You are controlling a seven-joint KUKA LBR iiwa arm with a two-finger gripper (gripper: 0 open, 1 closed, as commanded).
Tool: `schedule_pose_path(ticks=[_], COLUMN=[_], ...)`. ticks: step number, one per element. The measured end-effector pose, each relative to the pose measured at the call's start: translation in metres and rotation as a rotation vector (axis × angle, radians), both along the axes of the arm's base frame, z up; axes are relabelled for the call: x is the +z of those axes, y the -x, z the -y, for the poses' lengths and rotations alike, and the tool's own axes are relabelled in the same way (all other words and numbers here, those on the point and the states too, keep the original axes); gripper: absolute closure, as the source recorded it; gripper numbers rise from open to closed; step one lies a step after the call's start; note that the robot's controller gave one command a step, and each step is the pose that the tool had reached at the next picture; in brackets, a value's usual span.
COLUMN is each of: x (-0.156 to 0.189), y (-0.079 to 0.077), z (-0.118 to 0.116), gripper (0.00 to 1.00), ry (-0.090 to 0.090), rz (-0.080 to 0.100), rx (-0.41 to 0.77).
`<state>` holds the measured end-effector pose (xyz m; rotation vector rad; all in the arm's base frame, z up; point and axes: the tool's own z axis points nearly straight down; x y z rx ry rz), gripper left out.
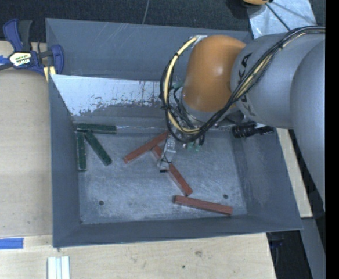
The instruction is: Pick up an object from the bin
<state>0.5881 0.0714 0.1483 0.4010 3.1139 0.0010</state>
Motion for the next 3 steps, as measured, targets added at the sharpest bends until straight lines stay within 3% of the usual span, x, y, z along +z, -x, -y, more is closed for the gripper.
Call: schedule_pose_path(ticks=[1,2,3], x=[-0.046,-0.077,-0.077], y=[-0.030,-0.035,-0.035], z=[-0.021,-0.041,-0.041], gripper=[0.00,1.00,1.00], ry=[0.000,0.000,0.000], rz=[0.013,0.003,0.003], rx=[0.036,0.155,0.155])
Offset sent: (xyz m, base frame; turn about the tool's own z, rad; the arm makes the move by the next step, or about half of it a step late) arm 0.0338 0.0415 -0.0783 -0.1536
